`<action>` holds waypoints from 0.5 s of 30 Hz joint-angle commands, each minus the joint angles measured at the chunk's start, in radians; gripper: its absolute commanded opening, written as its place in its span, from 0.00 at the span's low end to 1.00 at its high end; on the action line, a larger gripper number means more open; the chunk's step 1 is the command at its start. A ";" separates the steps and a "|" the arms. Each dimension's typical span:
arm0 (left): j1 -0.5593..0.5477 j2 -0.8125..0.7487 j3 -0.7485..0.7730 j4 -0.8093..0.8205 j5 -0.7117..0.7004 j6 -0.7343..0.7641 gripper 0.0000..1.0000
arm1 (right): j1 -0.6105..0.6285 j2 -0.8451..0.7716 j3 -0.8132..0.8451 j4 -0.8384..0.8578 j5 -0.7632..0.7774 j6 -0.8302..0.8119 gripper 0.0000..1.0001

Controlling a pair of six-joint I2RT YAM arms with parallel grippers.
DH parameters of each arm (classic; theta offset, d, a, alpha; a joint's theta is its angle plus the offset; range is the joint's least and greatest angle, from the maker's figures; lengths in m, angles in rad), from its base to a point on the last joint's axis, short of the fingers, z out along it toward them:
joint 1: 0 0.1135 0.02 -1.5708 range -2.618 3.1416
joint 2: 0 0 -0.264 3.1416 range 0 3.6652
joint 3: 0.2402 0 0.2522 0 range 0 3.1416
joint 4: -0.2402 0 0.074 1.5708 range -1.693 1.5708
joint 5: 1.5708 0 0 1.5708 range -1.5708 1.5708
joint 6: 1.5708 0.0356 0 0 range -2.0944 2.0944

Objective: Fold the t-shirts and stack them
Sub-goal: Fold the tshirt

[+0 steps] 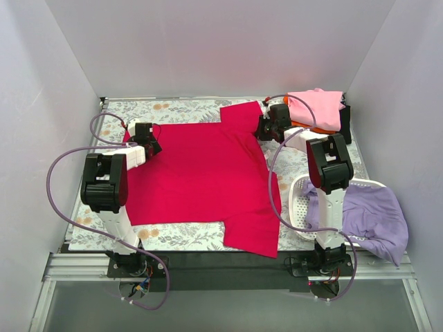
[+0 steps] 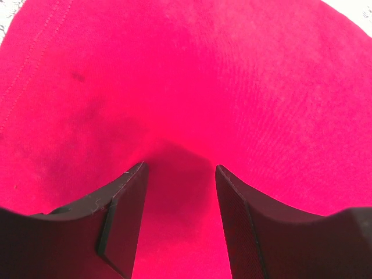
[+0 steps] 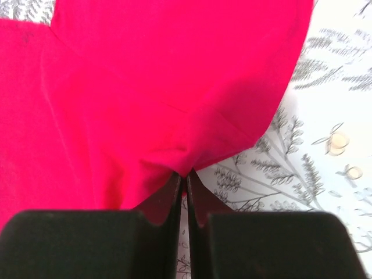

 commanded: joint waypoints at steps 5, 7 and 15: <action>0.023 -0.019 -0.014 -0.023 -0.019 0.004 0.47 | -0.052 -0.029 0.189 -0.098 0.078 -0.101 0.01; 0.025 -0.018 -0.014 -0.023 -0.019 0.004 0.47 | -0.065 -0.016 0.213 -0.124 0.088 -0.118 0.01; 0.028 -0.015 -0.015 -0.026 -0.022 0.009 0.47 | -0.093 0.030 0.312 -0.240 0.138 -0.181 0.01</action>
